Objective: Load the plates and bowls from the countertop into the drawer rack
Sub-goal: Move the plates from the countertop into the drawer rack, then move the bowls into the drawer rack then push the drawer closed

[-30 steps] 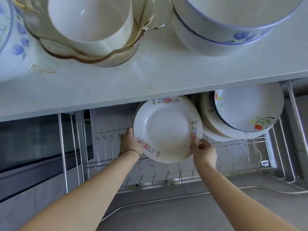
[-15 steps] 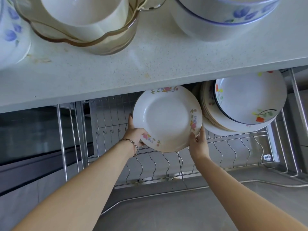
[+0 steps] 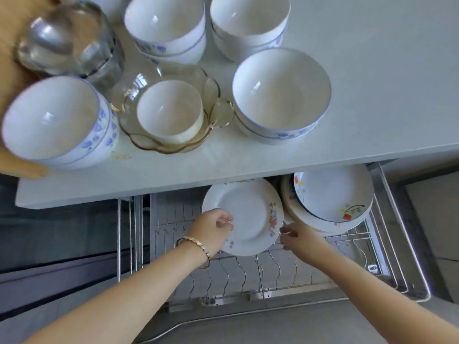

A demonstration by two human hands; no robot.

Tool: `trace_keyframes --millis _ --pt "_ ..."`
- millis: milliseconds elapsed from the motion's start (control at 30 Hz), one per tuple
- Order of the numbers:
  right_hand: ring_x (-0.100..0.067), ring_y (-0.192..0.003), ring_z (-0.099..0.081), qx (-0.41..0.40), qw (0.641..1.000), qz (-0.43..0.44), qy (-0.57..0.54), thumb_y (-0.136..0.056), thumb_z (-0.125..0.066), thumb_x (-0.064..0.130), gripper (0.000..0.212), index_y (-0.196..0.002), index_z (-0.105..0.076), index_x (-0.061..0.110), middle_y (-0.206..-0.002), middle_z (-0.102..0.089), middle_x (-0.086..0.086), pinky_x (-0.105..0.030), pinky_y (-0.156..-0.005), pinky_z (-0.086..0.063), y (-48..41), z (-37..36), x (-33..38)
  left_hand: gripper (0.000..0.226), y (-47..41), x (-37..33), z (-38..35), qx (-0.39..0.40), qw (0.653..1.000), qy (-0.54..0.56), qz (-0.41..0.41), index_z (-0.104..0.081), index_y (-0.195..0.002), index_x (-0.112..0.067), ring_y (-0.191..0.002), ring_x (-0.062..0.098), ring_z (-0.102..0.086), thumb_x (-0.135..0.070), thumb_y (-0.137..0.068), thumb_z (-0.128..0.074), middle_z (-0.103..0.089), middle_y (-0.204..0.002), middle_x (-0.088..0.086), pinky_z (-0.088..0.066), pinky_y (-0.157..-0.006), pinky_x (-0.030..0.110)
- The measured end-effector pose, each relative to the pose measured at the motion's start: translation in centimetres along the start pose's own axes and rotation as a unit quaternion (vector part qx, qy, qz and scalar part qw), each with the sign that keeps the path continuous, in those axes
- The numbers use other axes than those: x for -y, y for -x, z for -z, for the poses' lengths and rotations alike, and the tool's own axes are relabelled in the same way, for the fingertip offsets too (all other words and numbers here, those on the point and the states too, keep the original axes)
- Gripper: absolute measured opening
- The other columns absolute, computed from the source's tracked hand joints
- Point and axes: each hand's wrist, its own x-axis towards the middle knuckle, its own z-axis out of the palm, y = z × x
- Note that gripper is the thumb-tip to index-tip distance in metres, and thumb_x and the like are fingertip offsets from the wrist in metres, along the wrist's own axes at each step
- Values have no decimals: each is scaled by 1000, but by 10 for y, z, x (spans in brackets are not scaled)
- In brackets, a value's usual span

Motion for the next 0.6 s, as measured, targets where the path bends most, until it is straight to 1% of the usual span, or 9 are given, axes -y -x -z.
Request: trace_keyframes --millis 67,133,200,267,300,367,433,500,600 --pt "-21 -71 -59 -35 997 57 -42 -91 -48 17 21 -102 -66 10 -80 -68 -5 -29 -65 -48 30 39 25 21 23 -39 12 -30 995 80 -42 -62 -94 -18 -84 18 -67 -4 -88 -48 -70 -89 1 -52 -71 26" --pt "-23 -68 -60 -87 983 92 -129 -92 -49 16 17 -92 -65 11 -73 -65 -6 -31 -66 -50 57 78 53 26 35 -78 25 -67 979 181 -62 -56 -112 -12 -74 16 -64 -3 -90 -47 -64 -91 3 -49 -63 25" --pt "-24 -71 -60 -124 958 114 -234 -94 -48 19 24 -112 -59 8 -82 -61 -10 -31 -65 -50 73 112 82 37 40 -113 35 -74 957 275 -61 -42 -128 -16 -76 19 -62 -8 -93 -47 -56 -105 5 -49 -62 28" --pt "-27 -82 -60 -121 944 113 -285 -95 -49 26 50 -140 -36 11 -103 -56 -12 -35 -71 -52 74 136 109 52 40 -143 40 -41 949 309 -37 -27 -142 -18 -91 25 -58 -19 -95 -48 -45 -126 3 -49 -66 31" --pt "-29 -87 -61 -114 948 104 -279 -94 -50 30 59 -146 -25 15 -114 -53 -12 -36 -74 -53 69 144 122 53 39 -154 40 -17 947 321 -15 -25 -143 -17 -97 26 -57 -25 -95 -48 -40 -133 2 -50 -67 31" --pt "-30 -85 -63 -82 958 84 -263 -93 -51 34 65 -148 -19 20 -124 -47 -12 -35 -70 -56 55 151 141 51 33 -167 38 12 934 356 28 -31 -141 -18 -103 31 -59 -34 -96 -46 -36 -145 1 -50 -67 32" --pt "-27 -72 -63 -44 961 80 -262 -92 -51 24 54 -141 -32 13 -117 -49 -13 -31 -57 -59 41 151 152 49 26 -173 35 9 920 389 48 -34 -140 -17 -100 34 -63 -35 -96 -45 -36 -148 3 -50 -66 33" --pt "-26 -71 -60 -46 958 95 -267 -89 -46 8 37 -126 -47 9 -108 -51 -13 -31 -58 -59 33 148 154 42 20 -175 33 -14 917 395 48 -39 -134 -12 -87 30 -63 -29 -96 -45 -42 -140 9 -51 -66 34" --pt "-26 -72 -58 -74 946 113 -296 -85 -42 -1 36 -117 -49 15 -90 -53 -6 -35 -68 -58 35 144 143 16 19 -171 30 -31 925 377 34 -47 -107 -7 -72 24 -61 -15 -93 -46 -49 -114 13 -52 -66 34"
